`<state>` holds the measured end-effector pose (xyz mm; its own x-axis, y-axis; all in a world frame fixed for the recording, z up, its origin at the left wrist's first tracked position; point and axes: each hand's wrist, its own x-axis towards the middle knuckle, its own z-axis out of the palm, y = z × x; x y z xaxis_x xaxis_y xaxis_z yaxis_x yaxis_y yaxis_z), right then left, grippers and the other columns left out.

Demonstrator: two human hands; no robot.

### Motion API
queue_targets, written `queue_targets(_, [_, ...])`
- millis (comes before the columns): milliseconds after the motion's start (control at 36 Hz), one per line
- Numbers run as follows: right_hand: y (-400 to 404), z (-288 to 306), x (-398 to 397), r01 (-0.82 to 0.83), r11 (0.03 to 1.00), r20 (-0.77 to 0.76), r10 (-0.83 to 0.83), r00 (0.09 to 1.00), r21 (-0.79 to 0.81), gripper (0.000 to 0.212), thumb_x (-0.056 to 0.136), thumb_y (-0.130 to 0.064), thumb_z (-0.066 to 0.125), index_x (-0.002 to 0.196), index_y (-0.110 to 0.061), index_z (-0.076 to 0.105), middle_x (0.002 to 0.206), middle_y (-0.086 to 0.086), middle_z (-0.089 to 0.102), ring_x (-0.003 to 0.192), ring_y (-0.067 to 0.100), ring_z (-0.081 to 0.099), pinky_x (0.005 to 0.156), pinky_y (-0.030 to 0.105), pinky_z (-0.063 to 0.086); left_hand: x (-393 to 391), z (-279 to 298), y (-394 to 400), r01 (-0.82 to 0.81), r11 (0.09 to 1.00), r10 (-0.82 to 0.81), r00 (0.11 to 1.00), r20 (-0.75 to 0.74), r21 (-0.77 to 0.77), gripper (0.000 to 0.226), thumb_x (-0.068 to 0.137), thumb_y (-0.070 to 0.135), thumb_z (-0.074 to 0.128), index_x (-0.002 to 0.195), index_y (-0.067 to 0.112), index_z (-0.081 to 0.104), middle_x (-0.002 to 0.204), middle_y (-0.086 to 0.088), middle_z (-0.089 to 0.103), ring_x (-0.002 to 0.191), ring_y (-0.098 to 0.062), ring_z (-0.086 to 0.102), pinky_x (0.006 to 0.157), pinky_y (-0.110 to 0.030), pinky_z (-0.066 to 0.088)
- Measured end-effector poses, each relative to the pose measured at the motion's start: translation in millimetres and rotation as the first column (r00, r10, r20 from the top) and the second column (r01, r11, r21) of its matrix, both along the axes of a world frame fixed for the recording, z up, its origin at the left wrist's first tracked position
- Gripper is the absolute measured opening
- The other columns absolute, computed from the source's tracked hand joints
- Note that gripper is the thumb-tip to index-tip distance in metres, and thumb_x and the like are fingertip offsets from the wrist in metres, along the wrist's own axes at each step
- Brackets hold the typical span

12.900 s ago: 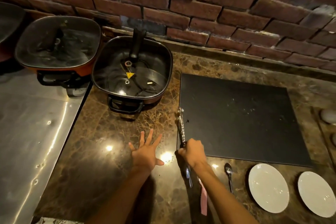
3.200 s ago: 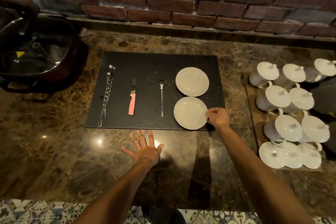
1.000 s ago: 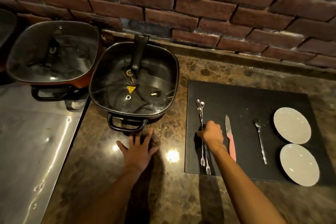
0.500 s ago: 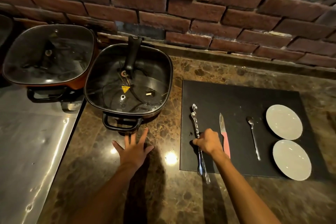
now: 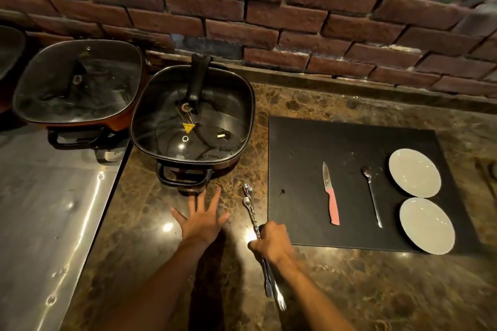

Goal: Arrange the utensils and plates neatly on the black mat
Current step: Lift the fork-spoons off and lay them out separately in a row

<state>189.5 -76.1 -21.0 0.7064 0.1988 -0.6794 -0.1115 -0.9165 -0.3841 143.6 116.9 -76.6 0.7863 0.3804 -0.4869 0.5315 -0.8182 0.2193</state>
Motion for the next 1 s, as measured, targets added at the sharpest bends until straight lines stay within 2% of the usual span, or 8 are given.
queue_targets(83, [0,-1,-12,-0.011,1.0,0.031,0.011,0.999,-0.01,0.029,0.071,-0.029,0.073,0.083,-0.005,0.063,0.088,0.011,0.067,0.074,0.024,0.063,0.056,0.029,0.042,-10,-2,-6,0.01,1.0,-0.01,1.0,-0.007,-0.012,0.076,0.09,0.077,0.024,0.15,0.052,-0.016,0.167,0.005,-0.015,0.153,-0.028,-0.018,0.107,-0.077,-0.012])
queue_targets(194, [0,0,-25,-0.05,0.998,0.049,0.052,0.997,-0.048,0.024,0.072,-0.026,0.073,0.082,-0.007,0.063,0.09,0.012,0.068,0.077,0.026,0.066,0.061,0.033,0.049,-28,-5,-16,0.033,0.999,-0.033,0.999,-0.007,-0.023,0.076,0.089,0.078,0.021,0.144,0.053,-0.027,0.165,0.005,-0.025,0.151,-0.028,-0.024,0.107,-0.077,-0.012])
queue_targets(417, [-14,-1,-59,-0.063,0.993,0.087,0.072,0.994,-0.095,0.028,0.077,-0.027,0.068,0.097,-0.008,0.067,0.104,0.013,0.067,0.096,0.032,0.065,0.075,0.035,0.052,-62,-7,-37,0.069,0.997,-0.07,0.997,-0.044,-0.027,0.08,0.088,0.081,0.02,0.133,0.055,-0.041,0.152,0.008,-0.043,0.148,-0.026,-0.03,0.103,-0.078,-0.016])
queue_targets(500, [-19,1,-67,-0.068,0.995,0.099,0.076,0.992,-0.078,0.026,0.08,-0.024,0.064,0.099,-0.006,0.065,0.105,0.014,0.066,0.096,0.031,0.064,0.077,0.035,0.052,-72,-3,-45,0.075,0.997,-0.077,0.995,-0.061,-0.036,0.08,0.087,0.081,0.018,0.136,0.053,-0.039,0.15,0.009,-0.045,0.147,-0.025,-0.034,0.103,-0.079,-0.015])
queue_targets(667, [-30,2,-76,-0.041,0.999,0.121,0.039,0.992,0.018,0.019,0.083,-0.014,0.057,0.094,0.0,0.064,0.098,0.018,0.067,0.09,0.033,0.066,0.076,0.038,0.056,-91,7,-61,0.077,0.995,-0.083,0.992,-0.098,-0.062,0.086,0.089,0.079,0.026,0.139,0.048,-0.037,0.147,0.008,-0.048,0.145,-0.024,-0.035,0.106,-0.08,-0.009])
queue_targets(750, [-37,0,-79,-0.058,0.998,0.148,0.052,0.988,0.035,0.02,0.089,-0.018,0.054,0.093,-0.001,0.063,0.097,0.019,0.068,0.09,0.034,0.066,0.075,0.038,0.053,-94,13,-68,0.073,0.994,-0.082,0.991,-0.108,-0.088,0.089,0.089,0.077,0.03,0.14,0.045,-0.037,0.147,0.007,-0.047,0.146,-0.027,-0.035,0.107,-0.08,-0.01])
queue_targets(861, [-47,-4,-81,-0.05,0.995,0.134,0.039,0.99,0.085,0.019,0.09,-0.025,0.059,0.093,-0.007,0.064,0.096,0.014,0.07,0.088,0.028,0.067,0.077,0.036,0.056,-93,16,-74,0.054,0.994,-0.067,0.989,-0.135,-0.1,0.093,0.088,0.078,0.034,0.139,0.045,-0.037,0.147,0.006,-0.048,0.145,-0.028,-0.037,0.106,-0.08,-0.011])
queue_targets(1000, [-59,-7,-73,-0.057,0.992,0.105,0.046,0.993,0.11,0.016,0.09,-0.032,0.065,0.091,-0.016,0.062,0.092,0.007,0.072,0.087,0.023,0.067,0.075,0.03,0.05,-92,18,-78,0.042,0.994,-0.055,0.989,-0.136,-0.097,0.094,0.088,0.079,0.032,0.141,0.042,-0.036,0.15,0.005,-0.046,0.145,-0.029,-0.037,0.106,-0.08,-0.011])
